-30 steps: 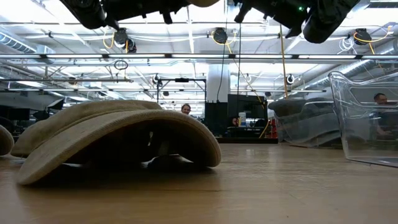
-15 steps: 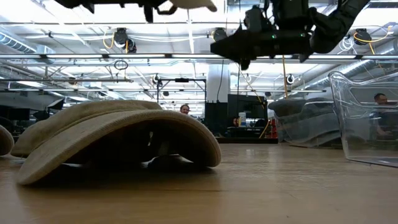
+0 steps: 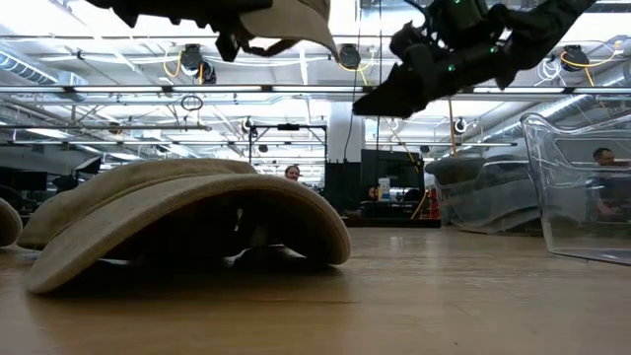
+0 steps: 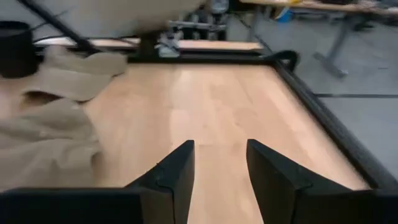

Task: Pick & Place hat
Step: Put the top brown and blue cap into the bottom transparent bin

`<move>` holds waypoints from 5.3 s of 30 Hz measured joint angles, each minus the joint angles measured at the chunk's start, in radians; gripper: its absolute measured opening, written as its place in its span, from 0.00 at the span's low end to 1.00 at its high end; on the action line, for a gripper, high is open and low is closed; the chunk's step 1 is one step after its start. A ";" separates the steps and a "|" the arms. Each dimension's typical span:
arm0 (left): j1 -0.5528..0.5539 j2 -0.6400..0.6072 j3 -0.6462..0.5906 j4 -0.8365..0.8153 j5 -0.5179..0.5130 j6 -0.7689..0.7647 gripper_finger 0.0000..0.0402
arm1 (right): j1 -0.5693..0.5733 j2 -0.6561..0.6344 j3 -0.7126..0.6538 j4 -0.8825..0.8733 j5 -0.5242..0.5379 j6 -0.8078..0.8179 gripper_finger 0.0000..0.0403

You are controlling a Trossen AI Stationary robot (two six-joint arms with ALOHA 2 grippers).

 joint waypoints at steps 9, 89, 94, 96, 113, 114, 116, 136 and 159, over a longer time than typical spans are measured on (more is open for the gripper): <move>-0.018 0.128 0.000 0.036 0.218 0.078 0.02 | -0.052 -0.179 0.001 -0.187 0.012 0.094 0.32; -0.174 0.356 0.070 -0.139 0.135 0.147 0.02 | 0.132 0.357 0.916 -1.100 -0.433 0.139 0.51; -0.174 0.356 0.070 -0.143 0.135 0.147 0.02 | 0.129 0.356 0.916 -1.133 -0.649 0.142 0.33; -0.170 0.356 0.070 -0.144 0.136 0.149 0.02 | 0.129 0.351 0.916 -1.132 -0.733 0.141 0.21; -0.156 0.260 0.069 -0.140 0.132 0.169 0.19 | 0.184 0.198 0.915 -1.231 -0.511 -0.008 0.00; -0.154 0.236 0.069 -0.142 0.131 0.170 0.20 | 0.189 0.183 0.915 -1.240 -0.485 -0.003 0.00; -0.147 0.188 0.071 -0.121 0.127 0.176 0.21 | 0.201 0.151 0.915 -1.250 -0.446 0.001 0.00; -0.011 -0.372 0.070 -0.105 0.003 0.228 0.22 | 0.599 -0.144 0.915 -1.535 -0.071 0.342 0.00; -0.011 -0.398 0.070 -0.105 -0.003 0.222 0.22 | 1.291 -0.175 0.566 -1.170 0.377 0.833 0.00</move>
